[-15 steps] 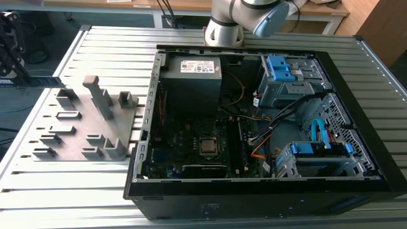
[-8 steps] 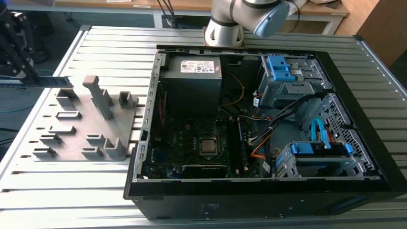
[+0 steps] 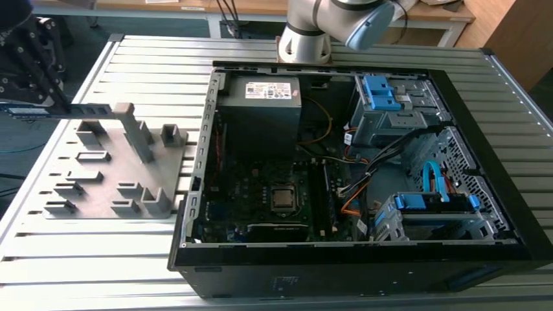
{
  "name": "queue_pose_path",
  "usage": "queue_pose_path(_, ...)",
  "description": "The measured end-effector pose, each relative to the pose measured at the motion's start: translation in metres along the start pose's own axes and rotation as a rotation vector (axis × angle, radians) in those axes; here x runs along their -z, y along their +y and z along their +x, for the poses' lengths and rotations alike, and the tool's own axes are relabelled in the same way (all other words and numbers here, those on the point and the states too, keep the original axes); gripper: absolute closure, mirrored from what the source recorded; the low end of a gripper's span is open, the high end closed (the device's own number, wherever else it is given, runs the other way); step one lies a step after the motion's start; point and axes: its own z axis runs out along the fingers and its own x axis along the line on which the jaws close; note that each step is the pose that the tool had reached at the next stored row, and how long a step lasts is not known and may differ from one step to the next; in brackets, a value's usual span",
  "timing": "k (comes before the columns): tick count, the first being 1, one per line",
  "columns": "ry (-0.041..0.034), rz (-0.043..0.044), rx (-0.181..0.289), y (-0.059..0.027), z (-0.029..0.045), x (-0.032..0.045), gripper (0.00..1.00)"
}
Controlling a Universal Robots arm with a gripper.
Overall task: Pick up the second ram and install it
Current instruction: 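Pick up the second ram and move it above second insertion slot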
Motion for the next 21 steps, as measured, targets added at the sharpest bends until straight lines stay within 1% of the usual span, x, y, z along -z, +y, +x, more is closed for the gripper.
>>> queue_pose_path(10,0.0001,-0.0002,0.000,-0.0248,-0.0004,0.0007,0.86)
queue_pose_path(21,0.0000,-0.0010,0.000,-0.0541,-0.0009,0.0015,0.86)
